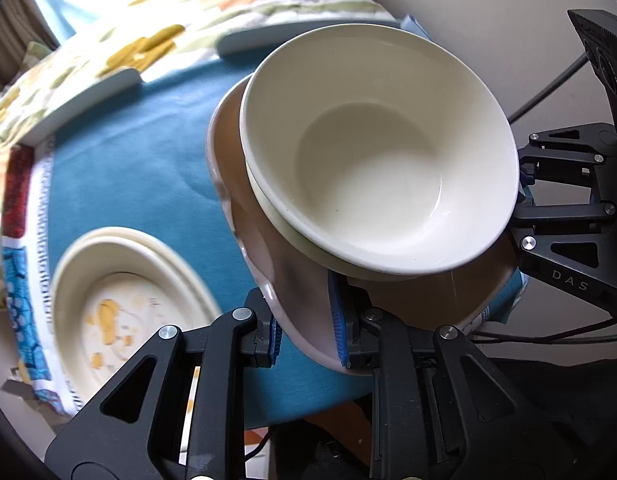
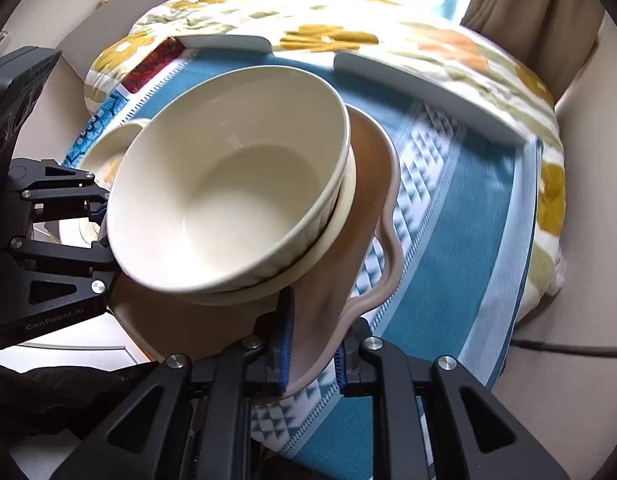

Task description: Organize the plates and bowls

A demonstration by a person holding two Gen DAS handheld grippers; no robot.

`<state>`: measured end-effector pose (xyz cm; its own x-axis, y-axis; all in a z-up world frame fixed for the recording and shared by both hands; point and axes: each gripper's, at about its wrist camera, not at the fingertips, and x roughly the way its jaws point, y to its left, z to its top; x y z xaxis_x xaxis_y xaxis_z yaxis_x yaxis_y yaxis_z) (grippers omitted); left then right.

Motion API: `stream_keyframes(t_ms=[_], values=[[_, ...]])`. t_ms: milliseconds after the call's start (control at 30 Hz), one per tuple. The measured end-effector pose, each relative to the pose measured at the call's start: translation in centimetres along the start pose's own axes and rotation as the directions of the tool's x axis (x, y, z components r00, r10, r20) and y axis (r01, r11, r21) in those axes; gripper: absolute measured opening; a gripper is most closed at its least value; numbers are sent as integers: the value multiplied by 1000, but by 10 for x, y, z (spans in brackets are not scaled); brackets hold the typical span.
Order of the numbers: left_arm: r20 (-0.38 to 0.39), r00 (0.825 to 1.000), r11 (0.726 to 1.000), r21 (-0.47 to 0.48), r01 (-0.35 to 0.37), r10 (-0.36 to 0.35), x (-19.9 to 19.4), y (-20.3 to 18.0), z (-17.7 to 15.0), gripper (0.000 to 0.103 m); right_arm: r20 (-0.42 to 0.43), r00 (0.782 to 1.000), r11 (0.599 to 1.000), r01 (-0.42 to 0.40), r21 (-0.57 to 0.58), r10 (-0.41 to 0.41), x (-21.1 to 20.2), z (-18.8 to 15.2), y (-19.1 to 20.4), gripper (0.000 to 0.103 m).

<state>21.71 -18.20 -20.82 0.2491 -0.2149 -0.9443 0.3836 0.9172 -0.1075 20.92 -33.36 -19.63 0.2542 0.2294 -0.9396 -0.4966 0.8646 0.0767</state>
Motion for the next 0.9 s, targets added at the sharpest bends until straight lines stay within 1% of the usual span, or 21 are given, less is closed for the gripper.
stream_keyframes(t_ms=[100, 267, 367, 533, 667, 767, 900], values=[[28, 999, 1000, 4, -20, 20, -24, 26, -6, 18, 31, 1000, 1000, 6, -13, -6, -8, 17, 25, 15], [35, 998, 999, 18, -44, 43, -52, 80, -27, 18, 57, 998, 1000, 1, -11, -1, -6, 42, 76, 15], [27, 998, 998, 21, -57, 56, -59, 111, -42, 18, 56, 998, 1000, -12, -7, 12, 4, 53, 105, 16], [0, 999, 998, 33, -52, 52, -61, 159, -74, 18, 37, 999, 1000, -22, 8, 22, 25, 62, 156, 15], [-14, 999, 998, 42, -38, 39, -55, 180, -98, 18, 22, 999, 999, -26, 33, 25, 40, 58, 182, 15], [-15, 1000, 998, 55, -16, 17, -47, 186, -112, 18, 9, 1000, 999, -6, 54, 6, 48, 54, 196, 15], [-17, 1000, 998, 70, 11, -10, -36, 187, -121, 18, -3, 1000, 996, 15, 85, -15, 58, 48, 200, 15]])
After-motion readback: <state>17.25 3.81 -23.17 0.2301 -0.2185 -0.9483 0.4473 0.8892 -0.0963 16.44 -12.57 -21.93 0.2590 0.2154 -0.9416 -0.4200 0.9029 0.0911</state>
